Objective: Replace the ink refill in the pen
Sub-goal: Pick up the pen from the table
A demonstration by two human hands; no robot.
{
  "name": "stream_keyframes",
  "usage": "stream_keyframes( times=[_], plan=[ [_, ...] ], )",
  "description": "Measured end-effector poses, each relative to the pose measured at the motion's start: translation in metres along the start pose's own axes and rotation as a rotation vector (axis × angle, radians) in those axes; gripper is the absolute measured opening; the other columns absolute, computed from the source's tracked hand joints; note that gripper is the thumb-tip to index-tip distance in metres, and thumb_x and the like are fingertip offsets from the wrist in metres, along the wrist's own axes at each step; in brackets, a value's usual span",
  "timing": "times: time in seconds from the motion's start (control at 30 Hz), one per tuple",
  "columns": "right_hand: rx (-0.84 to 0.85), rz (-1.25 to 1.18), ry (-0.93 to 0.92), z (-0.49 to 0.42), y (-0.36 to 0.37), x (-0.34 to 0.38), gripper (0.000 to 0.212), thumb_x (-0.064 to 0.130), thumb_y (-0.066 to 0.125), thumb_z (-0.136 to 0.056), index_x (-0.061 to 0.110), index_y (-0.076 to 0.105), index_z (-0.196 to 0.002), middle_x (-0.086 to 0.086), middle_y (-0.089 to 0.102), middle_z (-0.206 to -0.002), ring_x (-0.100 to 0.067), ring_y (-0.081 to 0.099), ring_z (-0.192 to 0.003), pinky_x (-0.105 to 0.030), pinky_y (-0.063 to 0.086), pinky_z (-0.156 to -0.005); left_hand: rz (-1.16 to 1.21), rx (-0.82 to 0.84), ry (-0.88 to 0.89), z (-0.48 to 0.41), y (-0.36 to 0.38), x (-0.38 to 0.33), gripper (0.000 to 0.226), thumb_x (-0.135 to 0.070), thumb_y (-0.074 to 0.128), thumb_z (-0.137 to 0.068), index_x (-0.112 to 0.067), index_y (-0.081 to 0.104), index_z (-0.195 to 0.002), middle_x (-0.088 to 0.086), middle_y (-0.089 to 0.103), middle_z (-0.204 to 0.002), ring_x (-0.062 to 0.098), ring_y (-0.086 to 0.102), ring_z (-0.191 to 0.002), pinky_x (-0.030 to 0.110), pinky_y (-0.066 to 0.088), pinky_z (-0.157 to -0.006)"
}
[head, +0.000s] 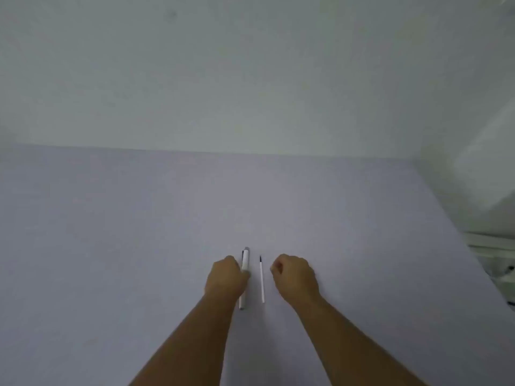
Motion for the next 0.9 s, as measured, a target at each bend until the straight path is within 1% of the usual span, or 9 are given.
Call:
stream_keyframes(
  times=[0.27, 0.4, 0.47, 0.5, 0.6, 0.7, 0.77, 0.83, 0.9],
  plan=[
    [0.024, -0.098, 0.025, -0.003, 0.012, 0.001, 0.023, 0.029, 0.049, -0.091, 0.014, 0.066, -0.090, -0.007, 0.069, -0.096, -0.026, 0.060, -0.094, -0.039, 0.052, -0.079, 0.115, -0.003, -0.033, 0.001, 0.011, 0.005, 0.012, -0.019, 0.059, -0.082, -0.010, 0.062, -0.090, 0.006, 0.064, -0.086, 0.018, 0.058, -0.071, 0.024, 0.045, -0.055],
    [0.045, -0.376, 0.134, -0.005, 0.008, 0.011, 0.024, 0.032, 0.054, -0.089, 0.012, 0.067, -0.091, -0.003, 0.067, -0.086, -0.021, 0.059, -0.081, -0.032, 0.048, -0.071, 0.252, -0.019, 0.034, 0.012, 0.004, 0.000, 0.013, -0.025, 0.061, -0.081, -0.019, 0.062, -0.092, -0.006, 0.059, -0.076, 0.011, 0.058, -0.059, 0.022, 0.047, -0.039],
    [0.071, -0.530, 0.223, -0.006, 0.005, 0.016, 0.029, 0.039, 0.057, -0.087, 0.012, 0.067, -0.088, 0.002, 0.062, -0.077, -0.017, 0.057, -0.076, -0.029, 0.043, -0.070, 0.269, -0.015, 0.112, 0.019, 0.001, -0.008, 0.014, -0.027, 0.063, -0.082, -0.020, 0.063, -0.093, -0.011, 0.057, -0.073, 0.012, 0.061, -0.061, 0.028, 0.056, -0.047],
    [0.080, -0.580, 0.242, -0.007, 0.002, 0.019, 0.029, 0.041, 0.059, -0.086, 0.013, 0.066, -0.081, 0.003, 0.060, -0.071, -0.017, 0.055, -0.072, -0.030, 0.042, -0.069, 0.265, -0.010, 0.151, 0.021, 0.000, -0.012, 0.015, -0.028, 0.064, -0.082, -0.019, 0.064, -0.095, -0.013, 0.056, -0.073, 0.012, 0.061, -0.062, 0.025, 0.057, -0.050],
    [0.097, -0.639, 0.270, -0.008, -0.007, 0.026, 0.032, 0.035, 0.061, -0.085, 0.017, 0.058, -0.058, 0.002, 0.055, -0.059, -0.017, 0.052, -0.061, -0.035, 0.044, -0.069, 0.224, 0.020, 0.229, 0.025, -0.002, -0.023, 0.013, -0.027, 0.061, -0.087, -0.017, 0.065, -0.095, -0.011, 0.055, -0.070, 0.003, 0.053, -0.056, 0.004, 0.043, -0.036],
    [0.087, -0.713, 0.322, -0.009, -0.012, 0.027, 0.034, 0.031, 0.061, -0.085, 0.015, 0.058, -0.055, -0.003, 0.058, -0.060, -0.020, 0.055, -0.062, -0.039, 0.049, -0.071, 0.209, 0.065, 0.248, 0.024, -0.004, -0.026, 0.012, -0.026, 0.057, -0.090, -0.016, 0.063, -0.087, -0.002, 0.060, -0.073, 0.005, 0.052, -0.055, 0.002, 0.041, -0.035],
    [0.033, -0.824, 0.396, -0.013, -0.018, 0.022, 0.034, 0.028, 0.059, -0.085, 0.016, 0.060, -0.053, -0.003, 0.058, -0.057, -0.018, 0.054, -0.055, -0.037, 0.048, -0.068, 0.200, 0.100, 0.239, 0.023, -0.004, -0.023, 0.014, -0.026, 0.057, -0.090, -0.014, 0.065, -0.090, -0.004, 0.060, -0.072, 0.003, 0.053, -0.057, 0.007, 0.041, -0.037],
    [-0.011, -0.875, 0.418, -0.020, -0.027, 0.013, 0.033, 0.025, 0.058, -0.086, 0.013, 0.062, -0.056, -0.004, 0.060, -0.058, -0.018, 0.054, -0.052, -0.038, 0.049, -0.069, 0.202, 0.097, 0.217, 0.023, -0.006, -0.016, 0.019, -0.027, 0.058, -0.089, -0.013, 0.068, -0.095, -0.005, 0.061, -0.073, 0.003, 0.056, -0.062, 0.011, 0.040, -0.049],
    [0.025, -0.703, 0.330, -0.028, -0.031, 0.006, 0.029, 0.026, 0.057, -0.088, 0.009, 0.064, -0.065, -0.010, 0.064, -0.069, -0.023, 0.058, -0.063, -0.039, 0.049, -0.072, 0.227, 0.074, 0.181, 0.022, -0.010, -0.008, 0.020, -0.028, 0.059, -0.088, -0.013, 0.069, -0.096, -0.003, 0.064, -0.080, 0.010, 0.059, -0.073, 0.017, 0.042, -0.061]
  ],
)
Point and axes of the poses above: each hand's wrist, its own z-axis away from the middle knuckle, its own y-axis out of the palm, x = y × z, the point moved 6 cm from there along -z, towards the middle knuckle
